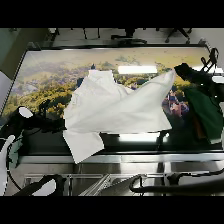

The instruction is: Fold the shirts.

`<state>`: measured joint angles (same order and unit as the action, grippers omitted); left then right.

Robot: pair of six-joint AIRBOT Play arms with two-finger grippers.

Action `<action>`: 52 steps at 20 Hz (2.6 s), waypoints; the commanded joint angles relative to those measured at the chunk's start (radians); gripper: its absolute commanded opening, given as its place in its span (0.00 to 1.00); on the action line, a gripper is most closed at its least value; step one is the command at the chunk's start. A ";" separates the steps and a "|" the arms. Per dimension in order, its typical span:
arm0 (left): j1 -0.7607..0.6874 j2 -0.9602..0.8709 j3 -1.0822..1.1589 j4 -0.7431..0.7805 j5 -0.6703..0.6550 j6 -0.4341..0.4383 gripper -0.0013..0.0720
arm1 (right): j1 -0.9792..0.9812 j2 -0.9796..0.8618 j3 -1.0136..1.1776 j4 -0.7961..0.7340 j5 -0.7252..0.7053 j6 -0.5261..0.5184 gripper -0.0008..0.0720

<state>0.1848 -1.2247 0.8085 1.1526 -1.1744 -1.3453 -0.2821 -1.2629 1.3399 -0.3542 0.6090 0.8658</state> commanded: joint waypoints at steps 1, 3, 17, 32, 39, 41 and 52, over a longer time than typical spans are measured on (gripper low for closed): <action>0.019 0.002 0.001 -0.002 0.027 0.021 0.03 | -0.037 -0.062 0.026 -0.024 0.137 -0.006 0.52; 0.019 0.002 0.001 -0.001 0.035 0.021 0.03 | -0.090 -0.011 0.026 -0.131 0.279 0.013 0.52; 0.018 0.002 0.001 -0.002 0.040 0.021 0.04 | -0.252 0.410 -0.567 -0.672 0.725 0.328 0.53; 0.018 0.002 0.001 -0.005 0.040 0.020 0.04 | -0.208 0.137 -0.650 -0.424 0.640 0.098 0.52; 0.019 0.003 0.011 -0.107 0.025 0.060 0.04 | -0.101 0.137 -0.573 -0.276 0.620 0.064 0.05; 0.019 0.028 0.087 -0.161 -0.051 0.075 0.03 | -0.109 0.198 -0.447 -0.212 0.726 0.065 0.05; 0.019 0.444 1.201 -0.103 -0.001 -0.002 0.03 | -0.323 0.589 0.640 -0.076 0.534 0.084 0.05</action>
<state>0.2035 -0.8448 1.7233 0.9176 -1.2007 -1.2873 -0.5545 -0.7349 1.7428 -0.3943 1.2621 0.9436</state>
